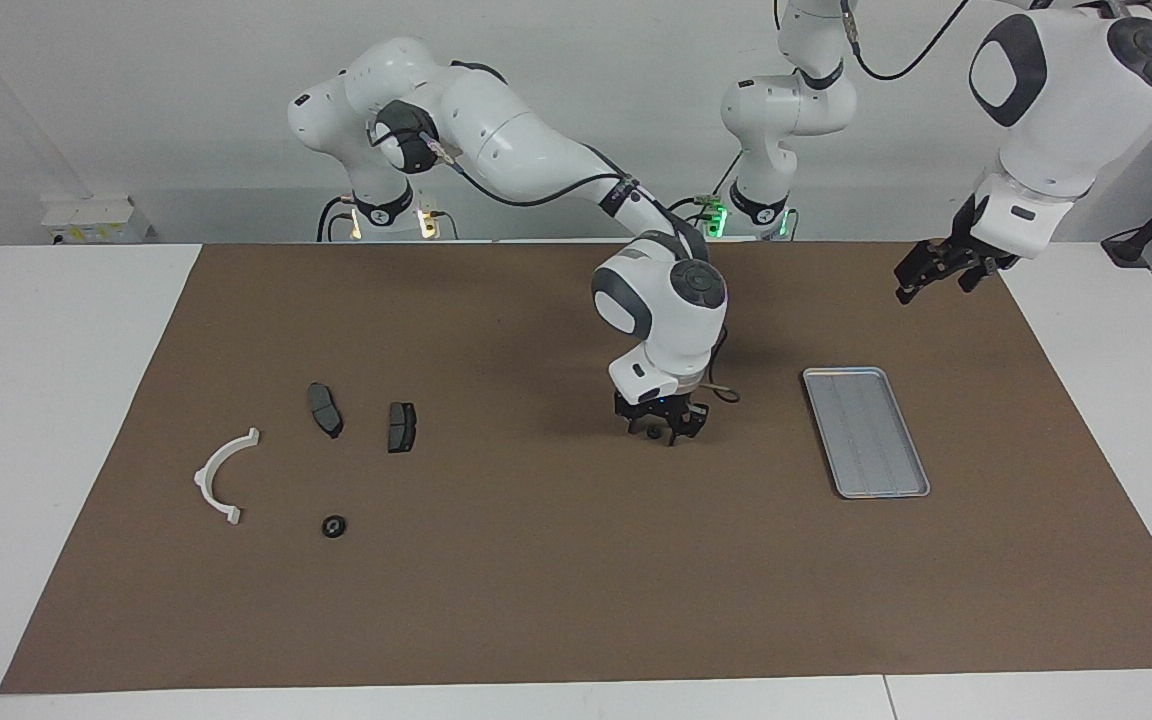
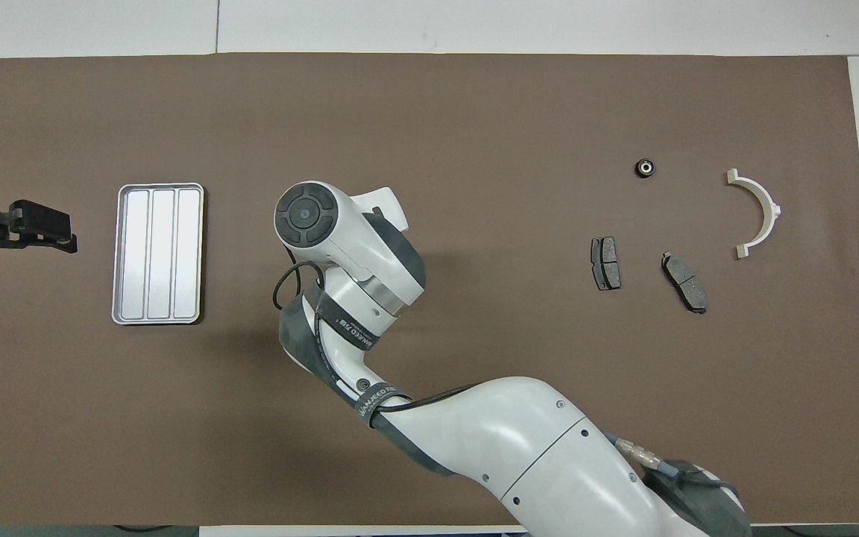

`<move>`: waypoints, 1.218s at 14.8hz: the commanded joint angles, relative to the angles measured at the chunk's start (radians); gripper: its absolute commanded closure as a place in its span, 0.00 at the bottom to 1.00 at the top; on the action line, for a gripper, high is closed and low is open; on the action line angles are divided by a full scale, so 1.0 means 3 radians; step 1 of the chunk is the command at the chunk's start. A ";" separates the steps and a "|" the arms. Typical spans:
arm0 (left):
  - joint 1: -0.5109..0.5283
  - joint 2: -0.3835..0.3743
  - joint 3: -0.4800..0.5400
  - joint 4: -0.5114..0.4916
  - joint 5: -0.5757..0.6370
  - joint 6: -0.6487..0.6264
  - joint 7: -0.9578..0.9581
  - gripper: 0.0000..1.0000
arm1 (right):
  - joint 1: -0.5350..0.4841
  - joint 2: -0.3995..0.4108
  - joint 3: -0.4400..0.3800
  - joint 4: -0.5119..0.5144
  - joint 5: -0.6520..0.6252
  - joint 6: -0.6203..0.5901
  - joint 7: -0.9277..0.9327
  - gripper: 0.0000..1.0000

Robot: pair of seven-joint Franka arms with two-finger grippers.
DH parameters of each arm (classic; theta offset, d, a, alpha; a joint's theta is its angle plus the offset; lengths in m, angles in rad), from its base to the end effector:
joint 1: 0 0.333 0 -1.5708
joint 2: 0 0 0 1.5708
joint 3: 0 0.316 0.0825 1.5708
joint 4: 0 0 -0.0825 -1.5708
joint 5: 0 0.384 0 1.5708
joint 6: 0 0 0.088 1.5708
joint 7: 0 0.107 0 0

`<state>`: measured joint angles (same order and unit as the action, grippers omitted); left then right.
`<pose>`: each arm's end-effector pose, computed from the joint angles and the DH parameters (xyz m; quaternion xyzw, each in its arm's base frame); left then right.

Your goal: Place bearing gear from tray to pile

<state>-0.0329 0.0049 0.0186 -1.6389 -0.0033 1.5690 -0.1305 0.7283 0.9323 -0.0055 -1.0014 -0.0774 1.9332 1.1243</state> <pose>0.5527 -0.0083 0.5896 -0.9976 -0.0581 0.0374 0.0011 0.5869 0.5126 0.2891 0.9820 -0.1847 0.0305 0.0233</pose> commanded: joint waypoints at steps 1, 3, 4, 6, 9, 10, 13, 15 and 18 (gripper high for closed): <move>-0.0028 0.0137 -0.0011 0.0217 0.0021 -0.0183 0.0046 0.00 | -0.0024 0.0042 0.0034 0.0086 0.0018 -0.0073 0.0067 0.43; -0.0115 0.0234 0.0020 0.0359 0.0021 -0.0310 0.0046 0.00 | -0.0024 0.0047 0.0034 0.0081 0.0064 -0.0053 0.0072 0.75; -0.0156 0.0229 0.0020 0.0390 0.0016 -0.0316 0.0046 0.00 | -0.0024 0.0047 0.0034 0.0081 0.0069 -0.0042 0.0072 0.87; -0.0212 0.0224 0.0035 0.0391 0.0016 -0.0321 0.0041 0.00 | -0.0034 0.0047 0.0034 0.0081 0.0089 -0.0053 0.0067 1.00; -0.0228 0.0199 0.0020 0.0386 0.0016 -0.0316 0.0051 0.00 | -0.0111 0.0017 0.0034 0.0091 0.0084 -0.0134 0.0016 1.00; -0.0228 0.0199 0.0015 0.0380 0.0021 -0.0301 0.0026 0.00 | -0.0187 -0.0049 0.0049 0.0101 0.0084 -0.0276 -0.0111 1.00; -0.0228 0.0188 0.0015 0.0380 0.0021 -0.0250 0.0021 0.00 | -0.0733 -0.0518 0.0044 0.0111 0.0094 -0.0874 -0.1396 1.00; -0.0228 0.0173 0.0015 0.0350 0.0021 -0.0250 0.0021 0.00 | -0.1244 -0.0678 0.0125 0.0106 0.0089 -0.1069 -0.2429 1.00; -0.0228 0.0168 0.0004 0.0329 0.0021 -0.0239 0.0016 0.00 | -0.1711 -0.0689 0.0172 0.0005 0.0089 -0.0842 -0.3026 1.00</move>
<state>-0.0891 0.0552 0.0123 -1.5481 -0.0034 1.5058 -0.1276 0.2682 0.7192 0.0189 -0.9463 -0.0587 1.6181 0.3126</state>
